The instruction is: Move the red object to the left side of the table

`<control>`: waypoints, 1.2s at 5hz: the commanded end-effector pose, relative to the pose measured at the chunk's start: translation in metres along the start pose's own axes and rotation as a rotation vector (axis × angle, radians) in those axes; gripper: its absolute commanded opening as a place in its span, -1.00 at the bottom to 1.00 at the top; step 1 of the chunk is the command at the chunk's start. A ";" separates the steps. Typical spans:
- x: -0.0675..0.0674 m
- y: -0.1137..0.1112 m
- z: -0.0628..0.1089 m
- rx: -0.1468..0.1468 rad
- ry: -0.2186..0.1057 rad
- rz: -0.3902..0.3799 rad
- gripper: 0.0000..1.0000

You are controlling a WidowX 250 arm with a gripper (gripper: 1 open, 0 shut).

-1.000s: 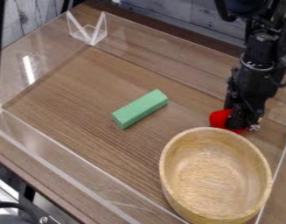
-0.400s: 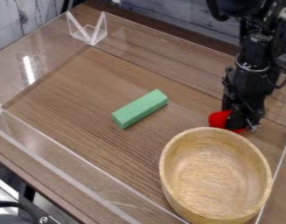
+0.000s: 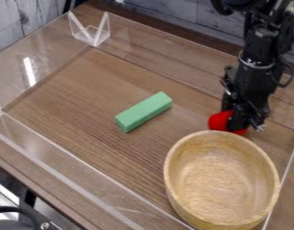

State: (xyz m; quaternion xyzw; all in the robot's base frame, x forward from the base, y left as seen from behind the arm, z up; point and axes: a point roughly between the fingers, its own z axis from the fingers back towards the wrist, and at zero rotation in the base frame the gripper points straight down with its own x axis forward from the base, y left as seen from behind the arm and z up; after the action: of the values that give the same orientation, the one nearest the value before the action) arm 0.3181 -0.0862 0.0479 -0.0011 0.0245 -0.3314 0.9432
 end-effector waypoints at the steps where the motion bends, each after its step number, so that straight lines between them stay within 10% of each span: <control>1: -0.006 0.017 0.032 0.049 -0.059 0.100 -1.00; 3: -0.024 0.046 0.045 0.083 -0.062 0.287 -1.00; 6: 0.023 0.029 0.050 0.084 -0.122 0.263 -1.00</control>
State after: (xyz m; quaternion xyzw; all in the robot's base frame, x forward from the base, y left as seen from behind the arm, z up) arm 0.3481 -0.0770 0.0773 0.0204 -0.0161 -0.2058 0.9783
